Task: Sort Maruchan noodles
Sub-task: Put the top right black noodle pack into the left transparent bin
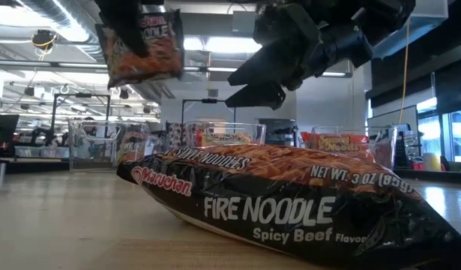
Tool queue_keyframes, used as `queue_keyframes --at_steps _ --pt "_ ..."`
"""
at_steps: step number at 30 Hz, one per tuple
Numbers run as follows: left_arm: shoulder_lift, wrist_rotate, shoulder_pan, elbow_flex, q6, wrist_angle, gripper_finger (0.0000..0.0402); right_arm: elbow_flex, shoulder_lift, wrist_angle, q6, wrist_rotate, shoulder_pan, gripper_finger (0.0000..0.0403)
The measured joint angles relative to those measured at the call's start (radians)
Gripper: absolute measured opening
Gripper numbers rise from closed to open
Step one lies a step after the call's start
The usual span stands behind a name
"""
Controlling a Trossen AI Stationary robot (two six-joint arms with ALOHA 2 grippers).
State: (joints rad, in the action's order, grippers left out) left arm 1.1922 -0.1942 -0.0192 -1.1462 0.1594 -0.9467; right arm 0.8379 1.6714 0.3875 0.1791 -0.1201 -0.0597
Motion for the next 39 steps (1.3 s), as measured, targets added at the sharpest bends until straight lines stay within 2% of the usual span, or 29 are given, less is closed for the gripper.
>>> queue_keyframes --at_steps 5,12,15,22,30,39 --pt "0.001 -0.066 -0.106 -0.092 -0.139 -0.185 0.0169 0.0 0.0 0.004 0.003 -0.003 0.0 0.0292" --pt "0.003 -0.054 -0.356 -0.101 -0.343 -0.217 0.0169 0.0 0.0 0.003 0.003 -0.015 0.0 0.0292" --pt "0.014 -0.029 -0.471 -0.101 -0.444 -0.197 0.0169 0.0 0.0 -0.001 0.003 -0.021 0.0 0.0292" --pt "0.105 0.107 -0.691 -0.101 -0.661 -0.134 0.0169 0.0 0.0 -0.003 -0.003 -0.029 0.0 0.0292" --pt "0.269 0.156 -0.842 -0.101 -0.748 -0.095 0.0169 0.002 0.001 -0.032 -0.009 -0.03 0.0 0.0292" --pt "0.431 0.16 -0.919 -0.1 -0.799 -0.031 0.0169 0.002 0.001 -0.048 -0.027 -0.03 0.0 0.0292"
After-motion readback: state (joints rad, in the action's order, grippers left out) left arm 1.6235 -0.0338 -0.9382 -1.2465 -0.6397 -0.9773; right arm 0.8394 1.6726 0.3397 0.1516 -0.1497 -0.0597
